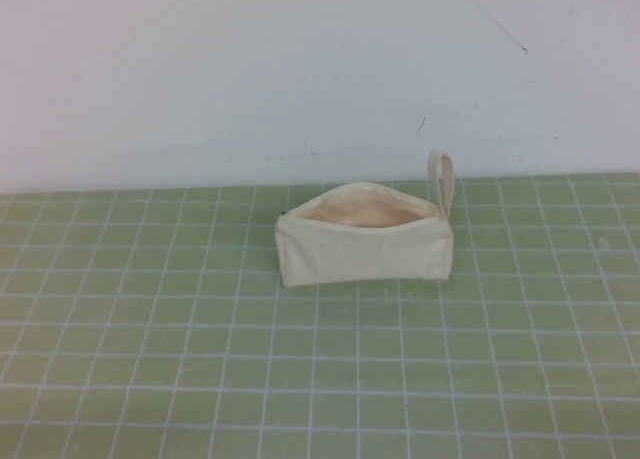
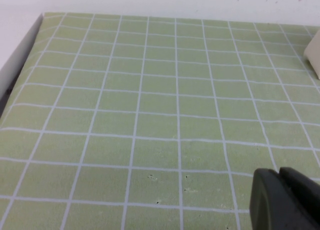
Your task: Put eraser into pencil case
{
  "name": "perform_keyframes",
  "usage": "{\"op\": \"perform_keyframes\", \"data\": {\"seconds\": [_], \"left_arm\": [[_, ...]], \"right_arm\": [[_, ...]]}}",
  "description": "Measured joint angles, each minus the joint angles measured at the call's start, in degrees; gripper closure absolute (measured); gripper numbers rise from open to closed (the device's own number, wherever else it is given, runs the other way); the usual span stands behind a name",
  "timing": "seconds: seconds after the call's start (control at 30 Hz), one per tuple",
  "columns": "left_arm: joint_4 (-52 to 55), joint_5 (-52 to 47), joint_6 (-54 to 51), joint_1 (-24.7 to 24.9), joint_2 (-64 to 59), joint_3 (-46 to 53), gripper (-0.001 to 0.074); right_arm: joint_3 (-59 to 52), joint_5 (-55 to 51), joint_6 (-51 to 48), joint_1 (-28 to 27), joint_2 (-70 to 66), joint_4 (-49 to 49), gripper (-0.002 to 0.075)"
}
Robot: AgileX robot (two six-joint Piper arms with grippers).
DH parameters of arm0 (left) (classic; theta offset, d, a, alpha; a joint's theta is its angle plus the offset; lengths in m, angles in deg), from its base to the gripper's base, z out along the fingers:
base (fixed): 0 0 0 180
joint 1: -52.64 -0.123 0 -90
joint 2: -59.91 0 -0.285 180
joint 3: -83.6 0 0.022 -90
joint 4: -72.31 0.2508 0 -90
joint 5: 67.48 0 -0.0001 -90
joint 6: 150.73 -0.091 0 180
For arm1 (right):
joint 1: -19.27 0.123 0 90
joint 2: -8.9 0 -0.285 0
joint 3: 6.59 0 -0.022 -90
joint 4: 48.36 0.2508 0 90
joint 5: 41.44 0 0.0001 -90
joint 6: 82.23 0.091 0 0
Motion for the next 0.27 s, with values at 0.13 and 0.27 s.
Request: {"op": "perform_keyframes", "data": {"seconds": [0.13, 0.27], "left_arm": [[0.0, 0.0, 0.0, 0.0, 0.0, 0.0, 0.0736], [0.0, 0.0, 0.0, 0.0, 0.0, 0.0, 0.0736]], "right_arm": [[0.0, 0.0, 0.0, 0.04, 0.0, 0.0, 0.0726], [0.0, 0.0, 0.0, 0.72, 0.0, 0.0, 0.0726]]}}
